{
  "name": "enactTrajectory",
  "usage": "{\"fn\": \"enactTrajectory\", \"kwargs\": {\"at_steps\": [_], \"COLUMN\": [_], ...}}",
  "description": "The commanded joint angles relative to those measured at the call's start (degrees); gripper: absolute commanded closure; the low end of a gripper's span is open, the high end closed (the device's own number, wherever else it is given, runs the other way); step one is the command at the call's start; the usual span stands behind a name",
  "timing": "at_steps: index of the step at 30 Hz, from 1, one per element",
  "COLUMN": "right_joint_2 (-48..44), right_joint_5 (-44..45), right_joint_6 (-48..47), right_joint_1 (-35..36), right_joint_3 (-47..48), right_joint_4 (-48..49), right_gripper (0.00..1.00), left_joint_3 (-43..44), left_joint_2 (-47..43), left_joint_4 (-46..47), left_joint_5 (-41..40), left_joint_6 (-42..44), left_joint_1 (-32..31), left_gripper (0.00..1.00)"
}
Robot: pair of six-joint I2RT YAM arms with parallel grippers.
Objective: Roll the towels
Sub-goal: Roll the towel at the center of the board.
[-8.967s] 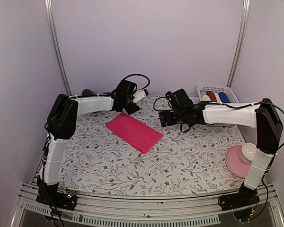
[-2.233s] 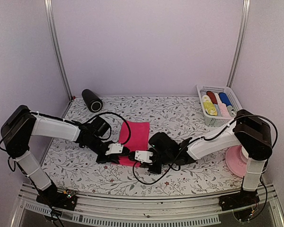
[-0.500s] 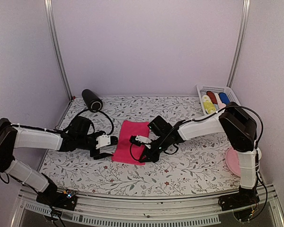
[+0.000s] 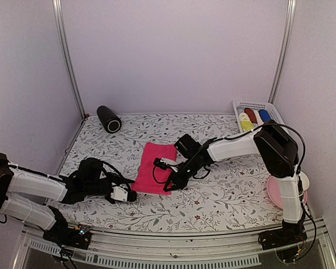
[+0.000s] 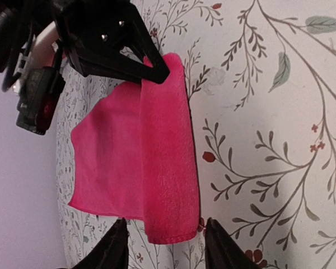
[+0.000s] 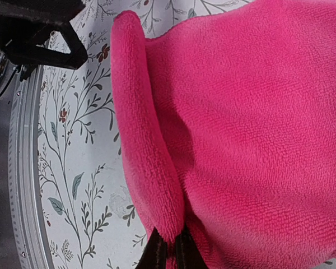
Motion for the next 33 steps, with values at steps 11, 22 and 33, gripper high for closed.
{"fn": "enactTrajectory", "kwargs": {"at_steps": [11, 22, 33], "right_joint_2": [3.73, 4.13, 4.03], "right_joint_5": [3.22, 3.07, 2.91], "right_joint_6": [1.52, 1.42, 1.07], "right_joint_1": [-1.68, -1.63, -1.68], "right_joint_3": [0.68, 0.4, 0.56], "right_joint_4": [-5.3, -5.3, -5.39], "right_gripper": [0.96, 0.97, 0.96], "left_joint_3": [-0.17, 1.42, 1.9], "left_joint_2": [9.26, 18.82, 22.95], "left_joint_4": [9.92, 13.96, 12.49], "left_joint_5": [-7.06, -12.18, -15.59], "left_joint_6": [6.22, 6.13, 6.63], "left_joint_1": [-6.57, -6.61, -6.61], "left_gripper": [0.65, 0.6, 0.71]}}
